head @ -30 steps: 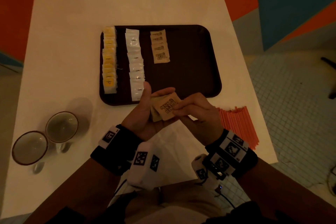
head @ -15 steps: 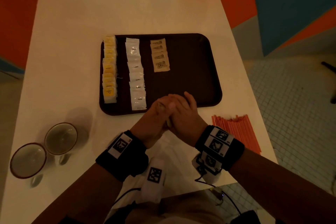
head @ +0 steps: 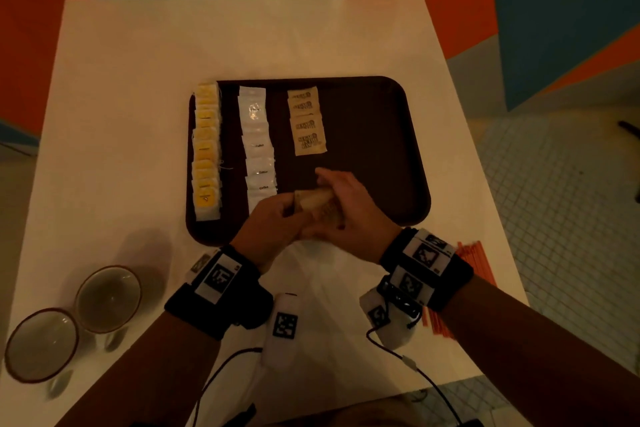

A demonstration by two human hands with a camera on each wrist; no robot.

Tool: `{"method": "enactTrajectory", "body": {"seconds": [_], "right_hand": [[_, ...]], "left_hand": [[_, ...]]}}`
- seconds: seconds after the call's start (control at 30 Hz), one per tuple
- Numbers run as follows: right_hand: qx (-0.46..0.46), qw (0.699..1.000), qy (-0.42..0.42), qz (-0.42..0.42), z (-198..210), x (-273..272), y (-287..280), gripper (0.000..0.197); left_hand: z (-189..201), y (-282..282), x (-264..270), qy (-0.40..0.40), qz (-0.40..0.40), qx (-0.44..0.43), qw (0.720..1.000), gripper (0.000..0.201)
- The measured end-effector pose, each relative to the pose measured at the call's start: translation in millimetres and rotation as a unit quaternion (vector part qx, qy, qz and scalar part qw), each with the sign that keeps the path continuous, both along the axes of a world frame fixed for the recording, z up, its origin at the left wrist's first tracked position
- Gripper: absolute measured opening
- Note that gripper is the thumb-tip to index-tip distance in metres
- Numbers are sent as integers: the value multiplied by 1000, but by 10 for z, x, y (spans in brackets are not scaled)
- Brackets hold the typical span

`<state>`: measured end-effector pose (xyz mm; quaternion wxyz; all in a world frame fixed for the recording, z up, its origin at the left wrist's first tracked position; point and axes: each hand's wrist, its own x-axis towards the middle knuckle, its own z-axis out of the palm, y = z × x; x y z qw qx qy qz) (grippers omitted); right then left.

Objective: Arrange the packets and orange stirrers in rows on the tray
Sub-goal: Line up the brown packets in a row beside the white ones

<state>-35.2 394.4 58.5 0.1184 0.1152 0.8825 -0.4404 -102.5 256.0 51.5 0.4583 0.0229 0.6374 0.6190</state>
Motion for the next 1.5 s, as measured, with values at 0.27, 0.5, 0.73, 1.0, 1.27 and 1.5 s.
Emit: {"method": "enactTrajectory", "body": {"seconds": [0.27,0.5,0.73,1.0,1.27,1.5], "right_hand": [[-291,928,-7,-232,-221,-475,231,30],[-208,937,-2,-280,-541,-874,400,28],[-92,964,-28,-248,-669,-977,429,35],[-2,963,-42,-268,-752,-819,422,41],[-15,975,-80,-206,-719,-519,425,21],[-33,972,-12,-231,-681,-496,413,11]], "left_hand": [[-301,319,-528,99,-3,-36,994,35],[-520,595,-944,309,-42,-238,920,41],[-517,624,-991,344,-97,-274,893,35],[-407,599,-838,341,-125,-269,892,35],[-373,470,-574,275,-79,-252,925,49],[-316,378,-420,193,-53,-214,956,48]]}}
